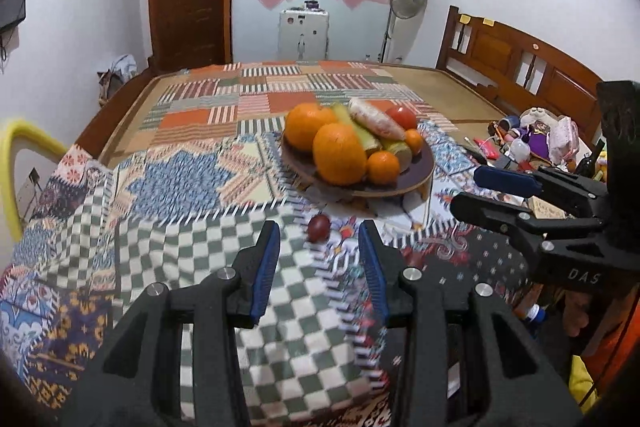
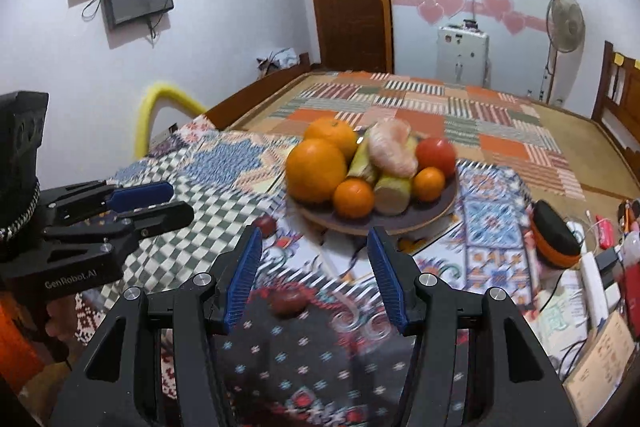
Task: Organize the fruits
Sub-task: 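Grasp a dark red date with the left gripper while the right gripper grasps another date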
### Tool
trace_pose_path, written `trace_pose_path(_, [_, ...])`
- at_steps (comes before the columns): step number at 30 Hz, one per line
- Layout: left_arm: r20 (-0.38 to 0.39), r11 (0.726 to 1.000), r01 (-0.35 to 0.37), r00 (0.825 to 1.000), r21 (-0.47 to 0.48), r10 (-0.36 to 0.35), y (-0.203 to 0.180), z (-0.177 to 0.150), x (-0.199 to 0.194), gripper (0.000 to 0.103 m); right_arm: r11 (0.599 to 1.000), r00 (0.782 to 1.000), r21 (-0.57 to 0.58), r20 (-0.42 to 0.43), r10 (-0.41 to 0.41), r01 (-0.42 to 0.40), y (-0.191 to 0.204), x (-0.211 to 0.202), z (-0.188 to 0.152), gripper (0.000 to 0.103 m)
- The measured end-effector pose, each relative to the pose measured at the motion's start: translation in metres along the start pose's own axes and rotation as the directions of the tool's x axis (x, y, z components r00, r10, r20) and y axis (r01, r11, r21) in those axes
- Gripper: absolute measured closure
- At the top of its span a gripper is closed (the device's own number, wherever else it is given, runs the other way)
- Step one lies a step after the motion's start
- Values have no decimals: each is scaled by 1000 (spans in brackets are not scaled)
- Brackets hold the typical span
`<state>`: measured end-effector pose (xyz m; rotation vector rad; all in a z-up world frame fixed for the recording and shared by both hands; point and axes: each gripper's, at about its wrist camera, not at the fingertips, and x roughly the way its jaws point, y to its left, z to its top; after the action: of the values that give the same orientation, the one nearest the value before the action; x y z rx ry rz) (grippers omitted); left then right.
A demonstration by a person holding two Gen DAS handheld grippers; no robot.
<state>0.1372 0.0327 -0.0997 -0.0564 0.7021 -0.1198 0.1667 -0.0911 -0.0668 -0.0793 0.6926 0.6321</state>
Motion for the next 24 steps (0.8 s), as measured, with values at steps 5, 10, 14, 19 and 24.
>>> trace_pose_path(5, [-36,1000,8,999,7,-8,5,-15,0,62,1000,999,29,-51,12,-10,5,16,-15,52])
trace_pose_path(10, [-65,1000,10,998,22,-9,6,-28,4,62,999,995,37,-100,20,-17,9,33,-28,52])
trace_pose_path(14, [-81,1000,17,997,19,-16,7,-35,9,62,999,993,27,-118,23,-20,10,40,-31,53])
trace_pose_path(19, [-104,1000,27,994,15,-25,7,-35,18,62,1000,992,7,-127,18,-18,11,45,-34,67])
trace_pose_path(24, [-110,999,35,993,17,-33,5,-30,27,62,999,992,-21,-124,22,-25,13,46,-34,78])
